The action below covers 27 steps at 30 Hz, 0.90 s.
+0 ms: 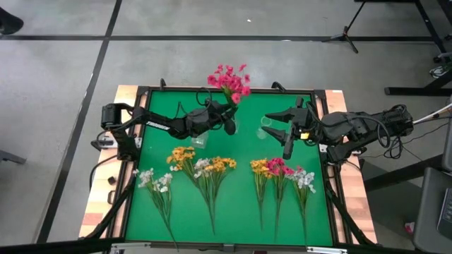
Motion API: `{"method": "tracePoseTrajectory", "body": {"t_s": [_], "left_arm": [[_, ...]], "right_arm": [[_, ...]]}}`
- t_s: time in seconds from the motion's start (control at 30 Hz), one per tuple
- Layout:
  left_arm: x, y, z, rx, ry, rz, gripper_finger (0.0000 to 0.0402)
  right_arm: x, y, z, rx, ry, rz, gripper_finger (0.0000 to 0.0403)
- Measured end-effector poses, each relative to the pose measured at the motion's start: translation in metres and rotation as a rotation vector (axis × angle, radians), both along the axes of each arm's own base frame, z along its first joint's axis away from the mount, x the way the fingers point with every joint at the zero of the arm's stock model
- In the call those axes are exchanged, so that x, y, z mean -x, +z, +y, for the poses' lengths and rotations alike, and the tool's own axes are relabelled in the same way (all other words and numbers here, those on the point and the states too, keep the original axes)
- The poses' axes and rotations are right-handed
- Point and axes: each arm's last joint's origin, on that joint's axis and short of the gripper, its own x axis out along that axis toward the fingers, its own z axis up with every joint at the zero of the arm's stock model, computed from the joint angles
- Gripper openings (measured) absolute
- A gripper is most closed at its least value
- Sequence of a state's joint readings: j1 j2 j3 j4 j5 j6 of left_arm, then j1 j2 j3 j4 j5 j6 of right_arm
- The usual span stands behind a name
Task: Sort flowers into vase by color
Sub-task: Put the left red flower into the center transparent vase
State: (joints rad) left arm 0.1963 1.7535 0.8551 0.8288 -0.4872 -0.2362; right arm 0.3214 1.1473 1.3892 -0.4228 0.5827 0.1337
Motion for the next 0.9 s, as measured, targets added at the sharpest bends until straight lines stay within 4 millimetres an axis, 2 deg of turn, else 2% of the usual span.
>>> {"method": "tracePoseTrajectory", "body": {"t_s": [0.17, 0.5, 0.77, 0.9], "left_arm": [[0.0, -0.001, 0.0, 0.037, 0.004, -0.019, 0.0154], [0.001, -0.005, 0.0, 0.089, 0.024, -0.017, 0.0193], [0.0, -0.006, -0.004, 0.124, 0.033, -0.035, 0.0218], [0.0, -0.006, -0.009, 0.111, 0.071, -0.031, 0.0224]], "right_arm": [[0.0, 0.0, 0.0, 0.0, 0.0, -0.001, 0.0198], [0.0, -0.001, 0.0, 0.003, -0.001, 0.009, 0.0198], [-0.003, -0.017, 0.0, 0.008, -0.025, 0.081, 0.0198], [-0.003, -0.018, 0.0, 0.009, -0.028, 0.082, 0.0198]]}}
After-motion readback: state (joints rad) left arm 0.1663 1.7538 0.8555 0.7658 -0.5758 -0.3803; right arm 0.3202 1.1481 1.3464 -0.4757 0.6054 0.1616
